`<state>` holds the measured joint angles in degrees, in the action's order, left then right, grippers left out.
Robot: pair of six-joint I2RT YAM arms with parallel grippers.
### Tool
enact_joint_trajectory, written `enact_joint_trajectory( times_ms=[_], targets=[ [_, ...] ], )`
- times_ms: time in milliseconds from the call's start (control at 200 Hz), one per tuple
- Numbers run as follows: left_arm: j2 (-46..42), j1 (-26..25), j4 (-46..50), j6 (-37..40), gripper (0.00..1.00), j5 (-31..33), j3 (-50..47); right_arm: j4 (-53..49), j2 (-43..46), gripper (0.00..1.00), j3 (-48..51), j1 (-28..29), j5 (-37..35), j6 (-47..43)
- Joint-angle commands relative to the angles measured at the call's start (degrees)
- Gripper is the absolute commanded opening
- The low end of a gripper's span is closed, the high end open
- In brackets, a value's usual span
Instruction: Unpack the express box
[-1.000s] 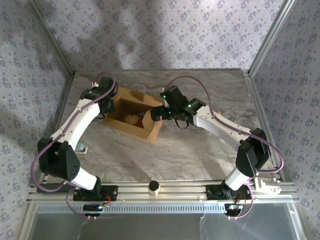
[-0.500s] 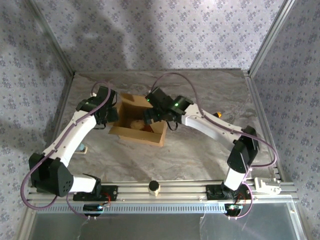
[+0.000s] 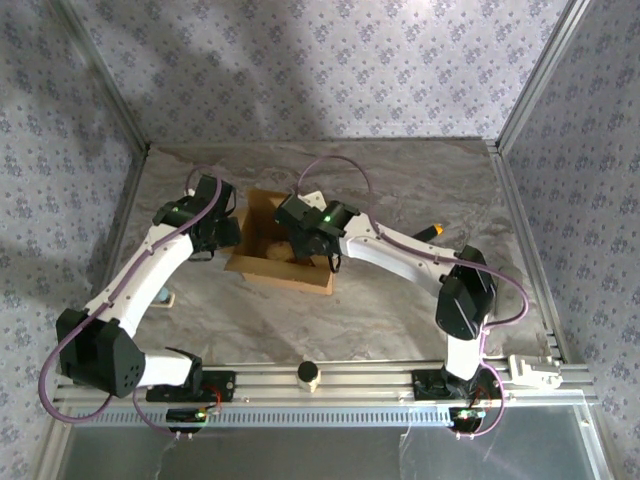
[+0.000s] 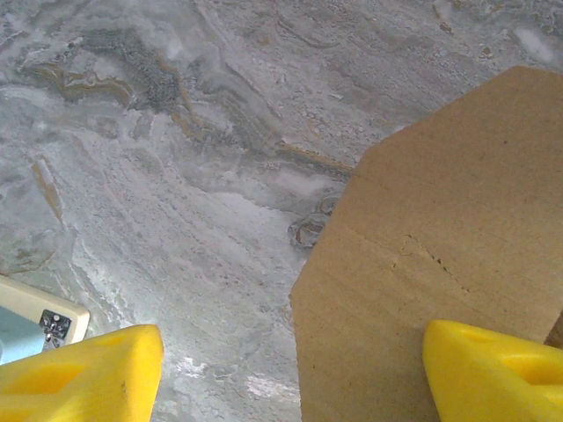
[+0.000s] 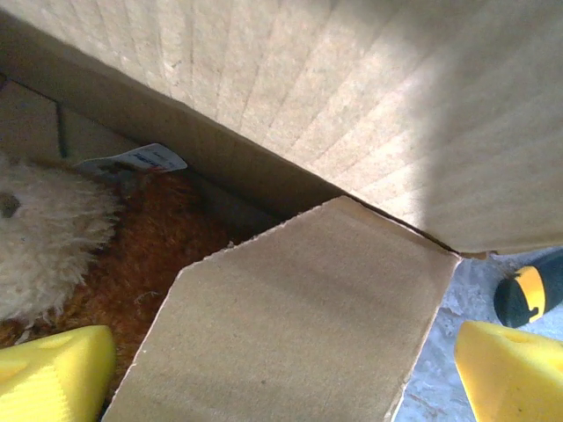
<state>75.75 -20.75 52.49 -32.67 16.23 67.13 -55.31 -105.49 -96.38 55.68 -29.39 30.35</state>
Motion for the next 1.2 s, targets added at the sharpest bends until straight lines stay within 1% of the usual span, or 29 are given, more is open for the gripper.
enact_joint_trajectory(
  times_ms=[0, 75, 365, 765, 1084, 1194],
  targets=[
    [0.9, -0.3, 4.2, 0.5, 0.78, -0.5, -2.4, -5.3, 0.2, 1.0, -1.4, 0.5, -5.3, 1.9],
    [0.9, -0.3, 4.0, 0.4, 0.78, -0.1, -2.6, -5.4, 1.3, 1.0, -1.3, 0.6, -6.2, 2.0],
    [2.5, -0.2, 3.7, 0.7, 0.78, 0.8, -2.8, -4.1, 6.7, 1.0, 0.0, 0.6, -6.1, 0.9],
    [3.3, 0.2, 3.3, 0.4, 0.78, 1.5, -3.0, -4.1, 15.4, 1.0, 7.3, -1.1, -6.5, 1.5],
    [3.2, 0.5, 3.5, 0.5, 0.78, 1.6, -2.6, -1.0, 24.2, 0.99, 16.9, -5.0, 0.5, 2.3],
    [3.2, 0.5, 3.5, 0.5, 0.78, 1.4, -2.6, -0.7, 25.9, 0.99, 19.4, -5.9, 1.4, 2.7]
  ],
)
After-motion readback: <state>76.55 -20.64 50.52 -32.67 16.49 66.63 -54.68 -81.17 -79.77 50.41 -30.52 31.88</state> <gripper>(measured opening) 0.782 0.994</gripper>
